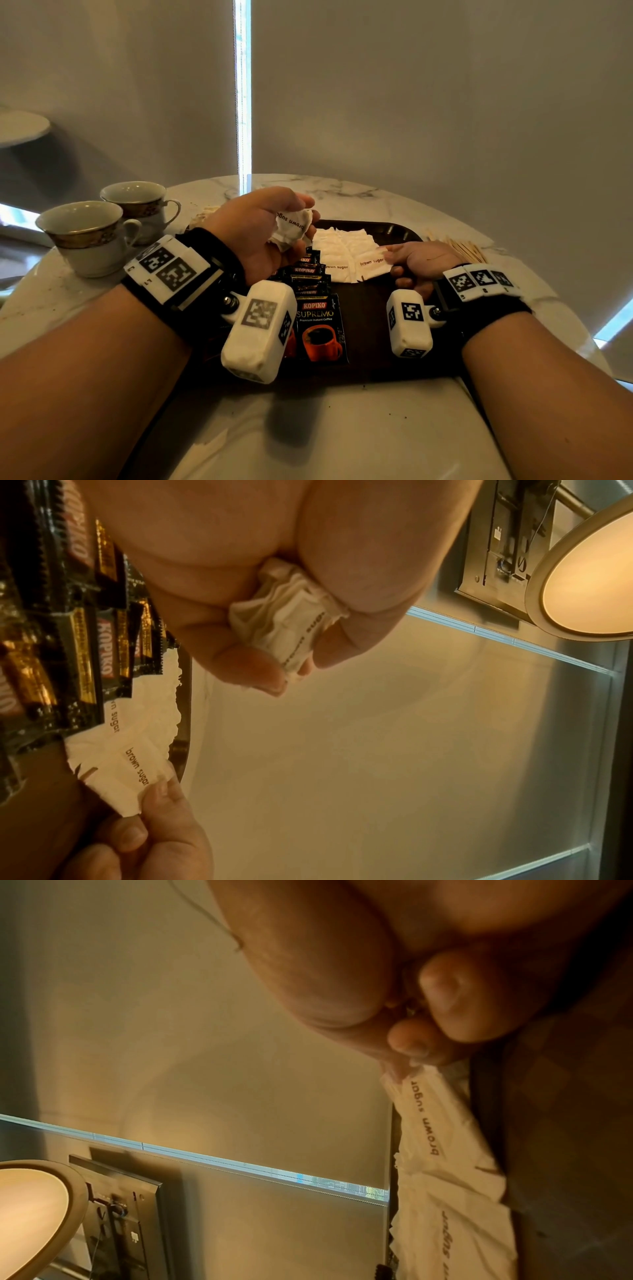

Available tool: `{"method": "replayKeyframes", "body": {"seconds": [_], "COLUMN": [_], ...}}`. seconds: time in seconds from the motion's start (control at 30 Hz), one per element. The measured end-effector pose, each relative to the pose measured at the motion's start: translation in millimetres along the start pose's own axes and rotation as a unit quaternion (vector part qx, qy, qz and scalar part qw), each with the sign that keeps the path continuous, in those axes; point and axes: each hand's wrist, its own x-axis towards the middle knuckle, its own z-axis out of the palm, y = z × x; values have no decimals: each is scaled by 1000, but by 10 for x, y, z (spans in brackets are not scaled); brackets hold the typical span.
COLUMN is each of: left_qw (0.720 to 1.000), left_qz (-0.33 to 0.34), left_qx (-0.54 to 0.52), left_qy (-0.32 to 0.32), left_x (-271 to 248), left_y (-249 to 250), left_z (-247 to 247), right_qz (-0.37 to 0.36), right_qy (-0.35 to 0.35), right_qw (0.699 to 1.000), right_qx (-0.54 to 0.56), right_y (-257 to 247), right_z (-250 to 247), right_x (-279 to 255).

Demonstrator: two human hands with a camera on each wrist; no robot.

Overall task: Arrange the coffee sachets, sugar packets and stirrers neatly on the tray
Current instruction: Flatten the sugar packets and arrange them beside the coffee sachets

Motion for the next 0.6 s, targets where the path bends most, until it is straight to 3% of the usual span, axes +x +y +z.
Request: {"method": "replayKeyframes", "body": {"seconds": [0.6], "left_qw": [1000], "left_qz": [0], "left_qx": [-2], "left_qy": [2], "left_x": [4], "left_y": [-4], "left_z": [-6], "right_qz": [-6], "right_qy": [26], "right_qw": [1000], "right_qx": [-14], "right_y": [-7], "right_z": [-11], "right_x": [-32]}}
